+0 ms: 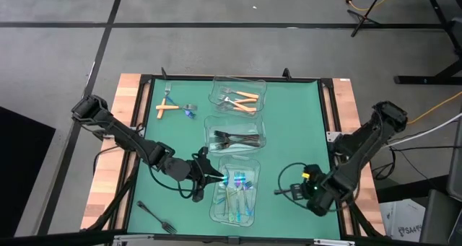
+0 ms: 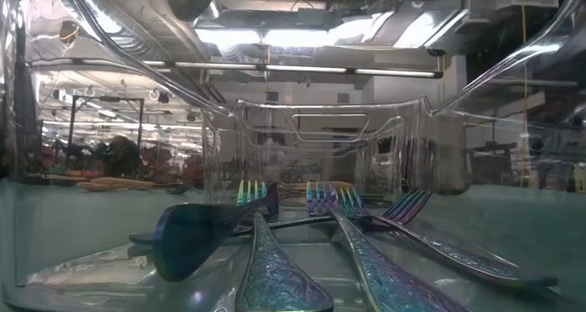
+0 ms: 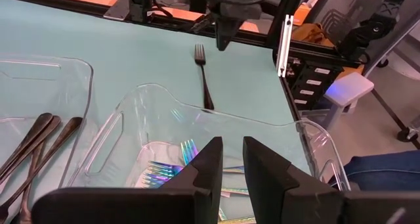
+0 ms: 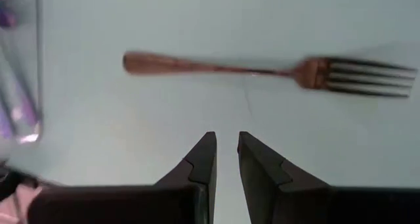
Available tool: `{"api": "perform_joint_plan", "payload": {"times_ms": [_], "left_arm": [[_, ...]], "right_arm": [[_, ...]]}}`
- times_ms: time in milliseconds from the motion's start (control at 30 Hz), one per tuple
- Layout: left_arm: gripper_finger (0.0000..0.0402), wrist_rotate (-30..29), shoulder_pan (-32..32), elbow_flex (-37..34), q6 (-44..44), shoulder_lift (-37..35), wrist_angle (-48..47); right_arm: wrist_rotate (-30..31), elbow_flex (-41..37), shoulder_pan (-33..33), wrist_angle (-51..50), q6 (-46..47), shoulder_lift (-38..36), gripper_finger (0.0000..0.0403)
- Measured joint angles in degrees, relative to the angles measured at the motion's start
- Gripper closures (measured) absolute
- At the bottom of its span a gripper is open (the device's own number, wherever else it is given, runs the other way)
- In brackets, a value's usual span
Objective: Sort silverware by color (type)
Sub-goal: Put the black fork into the middle transparent bin
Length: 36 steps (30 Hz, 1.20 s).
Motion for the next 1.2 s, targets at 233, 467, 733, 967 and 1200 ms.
{"api": "perform_joint_plan", "payload": {"times_ms": [233, 467, 733, 967, 1200], "left_arm": [[0.0347, 0.00, 0.00, 0.00, 2.08, 0.00, 0.02], [0.0347, -0.02, 0.00, 0.00, 2.06, 0.00, 0.02], [0.0347, -0.03, 0.16, 0.00, 2.05, 0.00, 0.04], [0.0347, -0.04, 0.67, 0.00, 2.03, 0.00, 0.04], [0.0347, 0.00, 1.45, 0.00, 2.01, 0.00, 0.04]], "right_arm": [[0.41, 0.00, -0.12, -1.98, -0.39, 3.78, 0.0349], [1.60, 0.00, -0.14, -2.15, -1.12, 7.51, 0.0349], [5.16, 0.00, -0.17, -2.29, -15.44, 9.55, 0.0349], [5.05, -0.02, -0.17, -4.24, -26.21, 9.55, 0.0349], [4.90, -0.04, -0.17, -3.43, -37.81, 9.55, 0.0349]]}}
